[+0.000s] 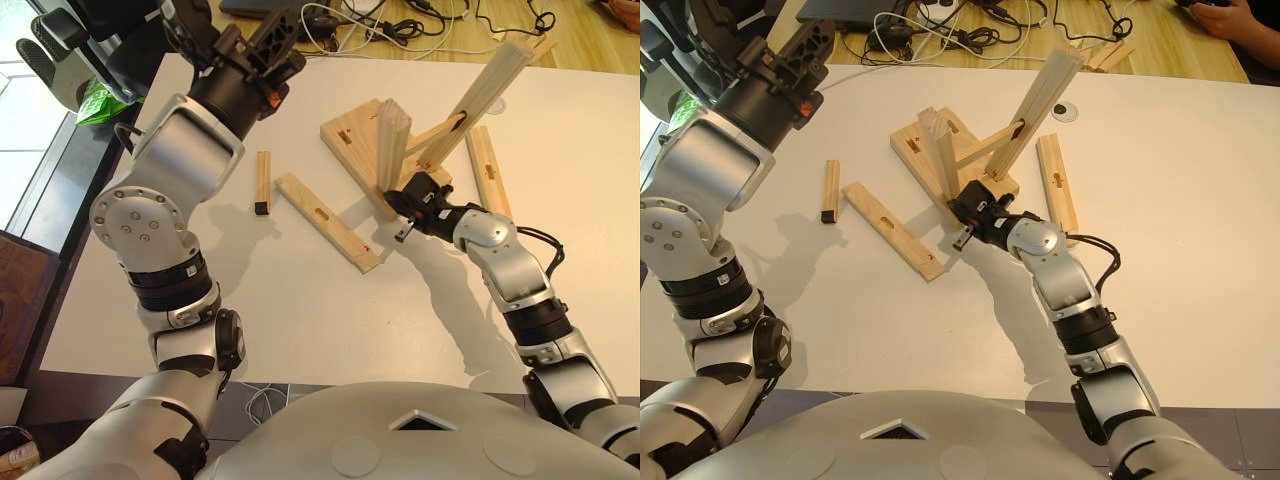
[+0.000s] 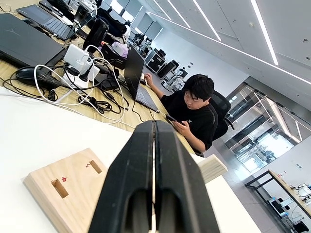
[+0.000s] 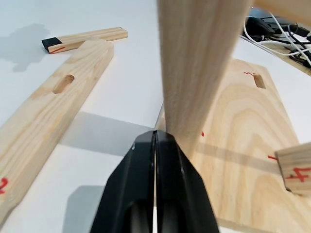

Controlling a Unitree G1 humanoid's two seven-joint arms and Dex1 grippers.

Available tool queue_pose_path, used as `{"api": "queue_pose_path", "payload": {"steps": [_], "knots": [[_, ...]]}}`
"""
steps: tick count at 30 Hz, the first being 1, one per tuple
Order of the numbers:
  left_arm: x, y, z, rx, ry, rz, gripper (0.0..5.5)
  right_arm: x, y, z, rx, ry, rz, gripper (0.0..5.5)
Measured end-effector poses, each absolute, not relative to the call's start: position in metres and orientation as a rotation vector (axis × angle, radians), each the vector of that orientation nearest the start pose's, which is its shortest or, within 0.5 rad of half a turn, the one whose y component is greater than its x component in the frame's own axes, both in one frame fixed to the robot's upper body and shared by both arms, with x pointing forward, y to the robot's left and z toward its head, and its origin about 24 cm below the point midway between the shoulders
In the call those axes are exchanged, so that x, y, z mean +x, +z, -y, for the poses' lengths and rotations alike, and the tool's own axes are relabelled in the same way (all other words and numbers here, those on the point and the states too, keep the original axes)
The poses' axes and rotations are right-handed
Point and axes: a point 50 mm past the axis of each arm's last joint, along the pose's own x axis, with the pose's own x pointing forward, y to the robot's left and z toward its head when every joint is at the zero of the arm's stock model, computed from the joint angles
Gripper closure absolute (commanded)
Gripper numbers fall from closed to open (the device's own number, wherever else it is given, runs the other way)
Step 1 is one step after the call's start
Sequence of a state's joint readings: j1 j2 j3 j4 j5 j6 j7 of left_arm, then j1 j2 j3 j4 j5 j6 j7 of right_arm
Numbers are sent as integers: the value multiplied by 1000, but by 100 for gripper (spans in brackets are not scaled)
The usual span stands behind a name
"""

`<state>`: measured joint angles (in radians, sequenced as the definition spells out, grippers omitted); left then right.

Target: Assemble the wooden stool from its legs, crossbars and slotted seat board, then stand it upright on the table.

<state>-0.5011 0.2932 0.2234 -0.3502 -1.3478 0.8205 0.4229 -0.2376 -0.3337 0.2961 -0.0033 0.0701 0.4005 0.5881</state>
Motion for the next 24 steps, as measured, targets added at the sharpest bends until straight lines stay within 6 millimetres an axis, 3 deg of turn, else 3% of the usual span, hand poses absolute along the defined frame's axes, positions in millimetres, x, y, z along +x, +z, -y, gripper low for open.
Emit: {"api": "queue_pose_path", "payload": {"steps": [3,8,12,18,24], "knots": [[285,209,-148,-684,-408,-96,545,271,47,132,-301,863,-391,550],[286,212,-148,-688,-420,-81,545,277,32,172,-521,849,-555,550],[286,212,-148,-688,-423,-80,545,286,48,166,-525,860,-463,550],[286,212,-149,-691,-420,-79,545,285,79,148,-472,894,-299,550],[287,213,-149,-692,-421,-77,545,289,54,148,-424,869,-390,550]]}}
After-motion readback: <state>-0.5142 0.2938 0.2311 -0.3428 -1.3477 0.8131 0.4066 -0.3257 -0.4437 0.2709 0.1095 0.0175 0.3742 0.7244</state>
